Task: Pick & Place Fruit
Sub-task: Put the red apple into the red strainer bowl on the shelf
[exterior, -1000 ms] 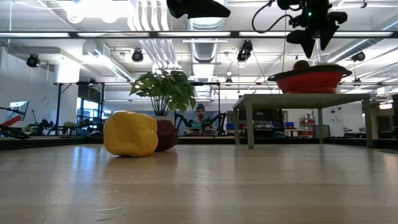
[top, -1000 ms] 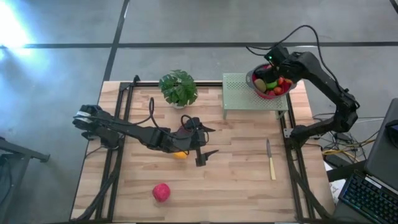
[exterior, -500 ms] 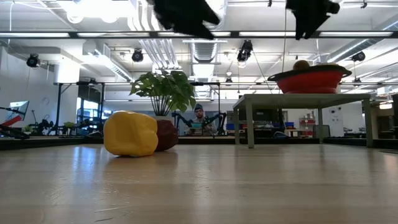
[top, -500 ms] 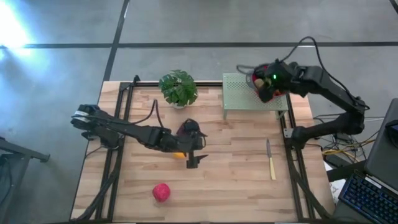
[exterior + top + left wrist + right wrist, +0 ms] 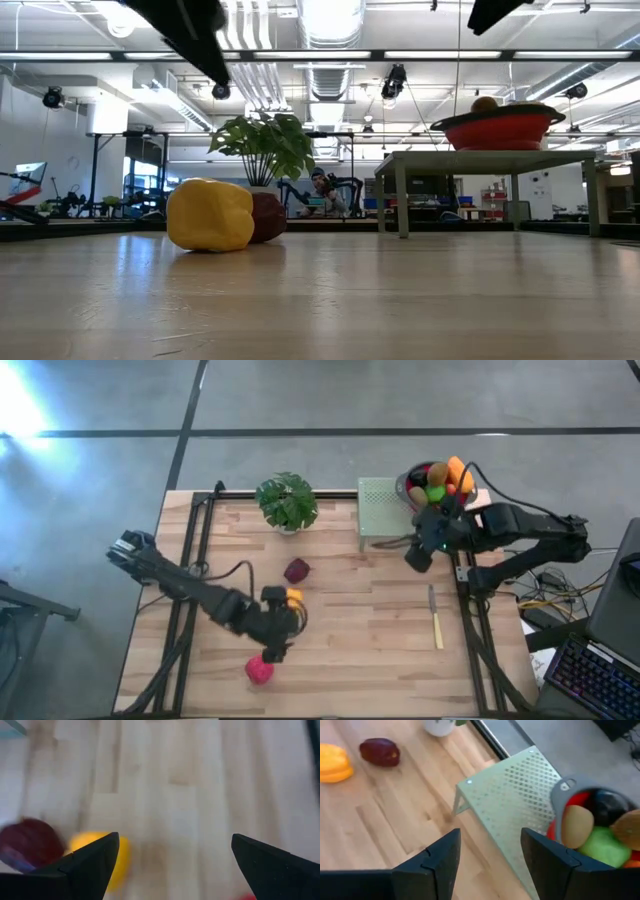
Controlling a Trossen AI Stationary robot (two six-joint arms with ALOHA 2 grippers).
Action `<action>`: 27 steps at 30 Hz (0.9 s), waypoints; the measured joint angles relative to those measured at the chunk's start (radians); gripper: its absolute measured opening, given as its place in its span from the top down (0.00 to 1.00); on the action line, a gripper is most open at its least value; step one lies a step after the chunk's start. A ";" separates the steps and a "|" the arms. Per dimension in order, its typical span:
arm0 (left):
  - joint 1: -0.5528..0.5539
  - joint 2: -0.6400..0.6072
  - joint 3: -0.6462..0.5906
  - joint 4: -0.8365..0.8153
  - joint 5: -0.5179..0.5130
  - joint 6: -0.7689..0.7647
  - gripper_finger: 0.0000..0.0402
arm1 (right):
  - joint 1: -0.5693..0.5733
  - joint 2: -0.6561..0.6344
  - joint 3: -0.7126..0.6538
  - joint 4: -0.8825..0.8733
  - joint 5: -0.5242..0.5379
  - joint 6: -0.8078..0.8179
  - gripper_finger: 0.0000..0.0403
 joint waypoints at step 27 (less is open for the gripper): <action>-0.378 0.124 0.004 -0.101 -0.022 -0.763 0.03 | 0.070 0.000 -0.039 0.010 0.112 0.067 0.44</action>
